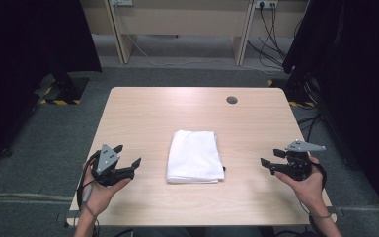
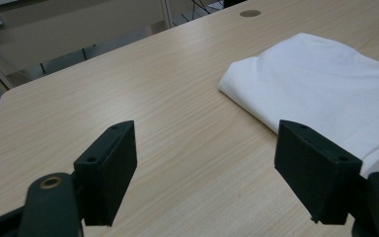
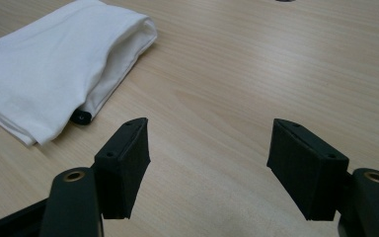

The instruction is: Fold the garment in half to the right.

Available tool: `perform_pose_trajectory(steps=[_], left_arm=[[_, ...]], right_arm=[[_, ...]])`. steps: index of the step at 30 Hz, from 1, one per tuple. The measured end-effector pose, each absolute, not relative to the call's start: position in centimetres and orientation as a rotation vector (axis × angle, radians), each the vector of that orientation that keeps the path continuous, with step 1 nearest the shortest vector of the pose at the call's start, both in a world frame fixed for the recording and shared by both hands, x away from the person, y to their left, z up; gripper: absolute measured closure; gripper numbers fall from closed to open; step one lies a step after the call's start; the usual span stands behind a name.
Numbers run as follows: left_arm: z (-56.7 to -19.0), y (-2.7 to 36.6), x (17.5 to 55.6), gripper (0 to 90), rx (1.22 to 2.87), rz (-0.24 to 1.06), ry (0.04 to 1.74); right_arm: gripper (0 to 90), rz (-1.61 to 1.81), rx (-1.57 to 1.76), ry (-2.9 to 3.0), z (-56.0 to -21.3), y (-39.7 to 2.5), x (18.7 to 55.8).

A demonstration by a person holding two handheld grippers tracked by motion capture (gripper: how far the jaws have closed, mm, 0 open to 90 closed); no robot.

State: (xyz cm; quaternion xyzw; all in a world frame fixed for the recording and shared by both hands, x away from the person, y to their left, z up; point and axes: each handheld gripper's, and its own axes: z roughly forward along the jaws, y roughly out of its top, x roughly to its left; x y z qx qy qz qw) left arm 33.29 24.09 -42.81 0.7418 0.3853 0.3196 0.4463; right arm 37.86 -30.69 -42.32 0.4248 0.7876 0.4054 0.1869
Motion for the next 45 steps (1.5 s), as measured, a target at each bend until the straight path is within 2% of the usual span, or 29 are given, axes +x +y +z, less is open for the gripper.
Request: perform_pose_trajectory(steps=[45], left_arm=[[-45.4,26.1,32.4,23.4,1.807,0.778,1.043]], right_arm=[[29.6,1.115,1.332,2.154,-44.8,-34.5,36.8]])
